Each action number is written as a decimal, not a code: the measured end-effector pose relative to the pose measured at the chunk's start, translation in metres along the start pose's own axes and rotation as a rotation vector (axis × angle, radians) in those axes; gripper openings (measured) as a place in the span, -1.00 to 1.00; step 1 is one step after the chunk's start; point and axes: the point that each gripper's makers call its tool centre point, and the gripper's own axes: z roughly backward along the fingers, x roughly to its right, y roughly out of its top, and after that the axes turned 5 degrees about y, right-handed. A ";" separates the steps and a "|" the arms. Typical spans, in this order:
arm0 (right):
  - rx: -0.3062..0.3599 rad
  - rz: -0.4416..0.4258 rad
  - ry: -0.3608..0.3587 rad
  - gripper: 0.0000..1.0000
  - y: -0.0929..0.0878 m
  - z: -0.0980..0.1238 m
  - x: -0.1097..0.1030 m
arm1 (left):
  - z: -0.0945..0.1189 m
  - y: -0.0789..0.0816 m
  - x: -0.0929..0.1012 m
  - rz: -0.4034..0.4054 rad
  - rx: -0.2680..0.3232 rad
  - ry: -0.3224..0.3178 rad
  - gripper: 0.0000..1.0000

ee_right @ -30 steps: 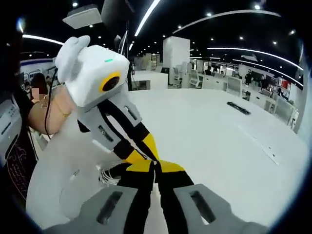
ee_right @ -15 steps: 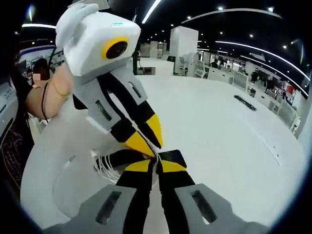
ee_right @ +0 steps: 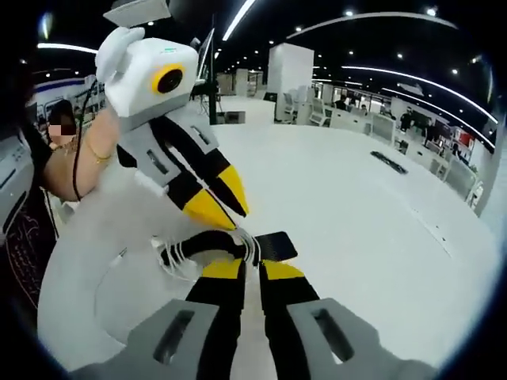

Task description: Peel open the Velcro strap on the desktop, arrange the wired earphones neatly onto it, and close the Velcro strap to secure them.

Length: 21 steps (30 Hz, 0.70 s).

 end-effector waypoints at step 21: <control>-0.031 -0.024 0.059 -0.71 0.002 0.009 -0.145 | 0.009 0.006 -0.009 0.152 0.176 -0.061 -0.72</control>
